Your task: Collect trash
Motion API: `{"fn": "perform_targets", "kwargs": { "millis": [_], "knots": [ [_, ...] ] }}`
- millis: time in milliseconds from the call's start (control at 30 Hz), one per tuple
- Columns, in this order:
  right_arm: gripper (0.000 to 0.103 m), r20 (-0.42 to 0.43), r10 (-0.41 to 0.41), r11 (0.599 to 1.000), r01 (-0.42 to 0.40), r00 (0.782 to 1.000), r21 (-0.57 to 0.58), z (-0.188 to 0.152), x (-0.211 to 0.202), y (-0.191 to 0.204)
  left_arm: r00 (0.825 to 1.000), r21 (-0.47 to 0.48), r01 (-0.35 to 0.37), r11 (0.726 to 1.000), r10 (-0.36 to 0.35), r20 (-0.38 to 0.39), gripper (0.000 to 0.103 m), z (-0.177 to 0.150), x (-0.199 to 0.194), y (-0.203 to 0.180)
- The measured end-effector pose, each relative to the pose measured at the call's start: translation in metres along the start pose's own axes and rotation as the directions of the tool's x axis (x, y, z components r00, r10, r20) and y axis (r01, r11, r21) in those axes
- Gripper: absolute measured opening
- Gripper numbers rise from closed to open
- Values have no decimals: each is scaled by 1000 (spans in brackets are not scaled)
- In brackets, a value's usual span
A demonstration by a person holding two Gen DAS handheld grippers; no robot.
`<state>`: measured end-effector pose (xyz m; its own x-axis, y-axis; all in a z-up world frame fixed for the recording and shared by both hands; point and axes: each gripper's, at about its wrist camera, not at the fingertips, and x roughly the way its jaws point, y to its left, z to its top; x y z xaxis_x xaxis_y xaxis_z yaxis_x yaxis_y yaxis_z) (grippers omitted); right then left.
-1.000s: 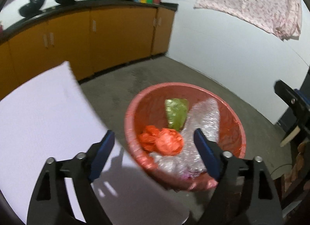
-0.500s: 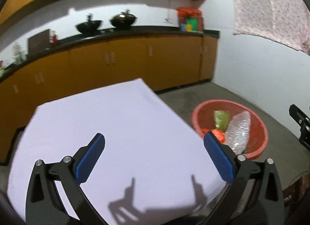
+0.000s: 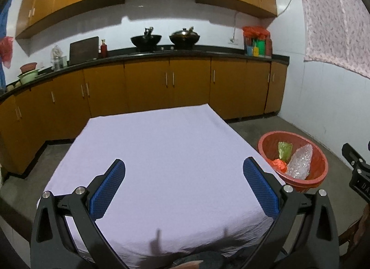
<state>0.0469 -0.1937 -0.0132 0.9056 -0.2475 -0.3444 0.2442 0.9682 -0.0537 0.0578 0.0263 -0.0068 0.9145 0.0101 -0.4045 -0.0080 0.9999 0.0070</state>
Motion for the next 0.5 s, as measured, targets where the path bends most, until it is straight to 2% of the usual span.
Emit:
{"fn": "perform_targets", "kwargs": {
  "millis": [500],
  "knots": [
    [99,24,49,999,-50,998,7,-13,-43,2,999,-3,7,1000,-7,49,101,-14,-31,4]
  ]
}}
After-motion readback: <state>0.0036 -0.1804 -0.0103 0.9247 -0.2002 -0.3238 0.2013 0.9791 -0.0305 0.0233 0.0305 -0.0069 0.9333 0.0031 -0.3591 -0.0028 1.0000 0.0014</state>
